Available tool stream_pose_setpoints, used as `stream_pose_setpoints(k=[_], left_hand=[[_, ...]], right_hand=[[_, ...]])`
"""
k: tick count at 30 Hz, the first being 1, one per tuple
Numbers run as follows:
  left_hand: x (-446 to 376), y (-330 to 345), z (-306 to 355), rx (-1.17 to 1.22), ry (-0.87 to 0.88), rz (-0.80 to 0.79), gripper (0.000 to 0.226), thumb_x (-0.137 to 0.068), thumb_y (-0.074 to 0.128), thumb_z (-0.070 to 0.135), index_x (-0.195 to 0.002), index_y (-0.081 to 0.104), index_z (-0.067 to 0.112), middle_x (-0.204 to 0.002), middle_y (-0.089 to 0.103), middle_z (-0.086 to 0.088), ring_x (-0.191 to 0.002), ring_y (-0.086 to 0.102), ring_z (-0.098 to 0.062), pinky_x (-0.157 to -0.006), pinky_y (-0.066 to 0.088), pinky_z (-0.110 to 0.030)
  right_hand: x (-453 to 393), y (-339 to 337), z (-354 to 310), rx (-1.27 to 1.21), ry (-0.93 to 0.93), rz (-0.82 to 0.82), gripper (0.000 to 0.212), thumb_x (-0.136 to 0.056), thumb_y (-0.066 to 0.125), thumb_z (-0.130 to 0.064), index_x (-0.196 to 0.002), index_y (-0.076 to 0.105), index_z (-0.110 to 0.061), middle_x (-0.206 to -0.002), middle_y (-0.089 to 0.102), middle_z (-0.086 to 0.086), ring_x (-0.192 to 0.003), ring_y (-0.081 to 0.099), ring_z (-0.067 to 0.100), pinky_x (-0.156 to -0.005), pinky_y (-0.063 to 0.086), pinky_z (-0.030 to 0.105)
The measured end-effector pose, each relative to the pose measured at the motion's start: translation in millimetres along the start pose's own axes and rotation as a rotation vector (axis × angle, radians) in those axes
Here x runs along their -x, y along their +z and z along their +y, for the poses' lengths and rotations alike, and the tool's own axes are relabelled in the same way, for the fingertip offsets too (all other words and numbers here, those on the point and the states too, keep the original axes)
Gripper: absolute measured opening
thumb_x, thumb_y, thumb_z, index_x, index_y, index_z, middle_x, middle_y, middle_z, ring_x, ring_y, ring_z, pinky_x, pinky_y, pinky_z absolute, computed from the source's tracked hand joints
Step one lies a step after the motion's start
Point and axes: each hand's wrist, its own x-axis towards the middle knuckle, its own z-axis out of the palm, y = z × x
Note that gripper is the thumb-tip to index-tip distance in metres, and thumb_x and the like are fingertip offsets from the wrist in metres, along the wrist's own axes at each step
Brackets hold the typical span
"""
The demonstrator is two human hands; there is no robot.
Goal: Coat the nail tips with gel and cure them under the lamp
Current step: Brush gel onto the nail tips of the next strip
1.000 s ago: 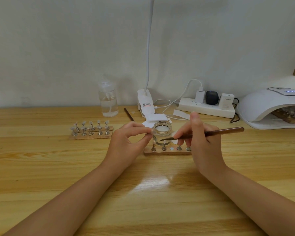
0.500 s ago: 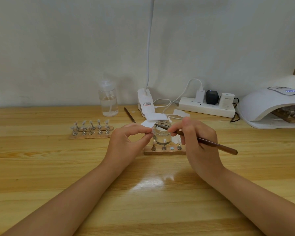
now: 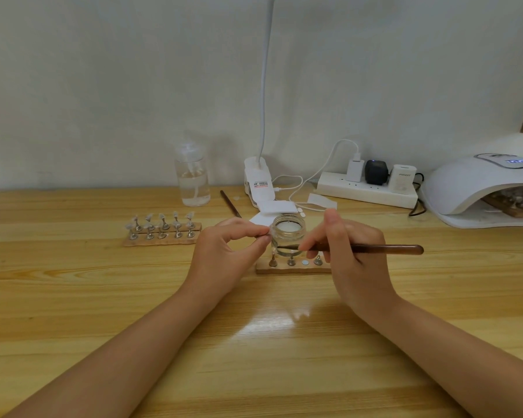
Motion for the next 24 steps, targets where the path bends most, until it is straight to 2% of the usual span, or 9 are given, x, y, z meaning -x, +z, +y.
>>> stream_pose_setpoints(k=[4,9,15,18,22,24], left_hand=[[-0.1,0.0,0.1,-0.003,0.004,-0.012,0.018,-0.074,0.072,0.005,-0.085,0.072,0.019,-0.080,0.068,0.006,-0.083,0.062,-0.006,-0.079,0.044,-0.009],[-0.5,0.6,-0.3,-0.005,0.004,-0.017,0.017,-0.074,0.072,0.005,-0.084,0.072,0.018,-0.080,0.068,0.005,-0.082,0.062,-0.008,-0.080,0.045,-0.013],[-0.3,0.4,-1.3,-0.018,0.015,-0.014,0.019,-0.074,0.072,0.005,-0.083,0.071,0.022,-0.077,0.067,0.008,-0.079,0.061,-0.003,-0.078,0.042,-0.008],[-0.3,0.3,-1.3,-0.015,0.020,-0.009,0.022,-0.074,0.072,0.005,-0.079,0.070,0.026,-0.076,0.066,0.011,-0.077,0.061,0.000,-0.076,0.041,-0.006],[-0.2,0.1,-0.8,-0.008,0.017,-0.008,0.022,-0.073,0.073,0.006,-0.079,0.070,0.026,-0.077,0.068,0.012,-0.079,0.062,-0.001,-0.077,0.043,-0.008],[-0.1,-0.2,-0.1,-0.013,0.021,-0.013,0.021,-0.073,0.073,0.006,-0.081,0.070,0.025,-0.078,0.068,0.012,-0.080,0.063,-0.002,-0.078,0.044,-0.009]], right_hand=[[-2.2,0.3,-0.5,-0.021,-0.025,0.050,0.042,-0.090,0.035,-0.033,-0.064,0.065,-0.017,-0.054,0.057,-0.014,-0.053,0.055,-0.001,-0.055,0.036,0.006],[-2.3,3.2,0.6,0.049,-0.035,0.013,0.039,-0.091,0.036,-0.031,-0.072,0.067,-0.016,-0.057,0.058,-0.023,-0.059,0.057,-0.005,-0.062,0.039,0.006],[-0.8,3.7,-2.0,-0.004,-0.018,0.001,0.044,-0.090,0.036,-0.032,-0.064,0.066,-0.013,-0.058,0.059,-0.012,-0.053,0.055,-0.002,-0.057,0.037,0.006],[0.2,2.4,-3.1,-0.042,0.029,-0.005,0.048,-0.088,0.036,-0.038,-0.058,0.065,-0.014,-0.050,0.059,-0.009,-0.049,0.055,0.000,-0.054,0.037,0.006],[-1.7,0.5,-3.1,-0.117,0.048,0.044,0.046,-0.087,0.037,-0.038,-0.060,0.065,-0.014,-0.050,0.059,-0.008,-0.050,0.054,0.002,-0.053,0.036,0.007],[-2.3,0.6,-3.0,-0.076,0.033,0.052,0.042,-0.088,0.038,-0.037,-0.064,0.066,-0.017,-0.053,0.059,-0.011,-0.054,0.056,0.002,-0.057,0.038,0.008]])
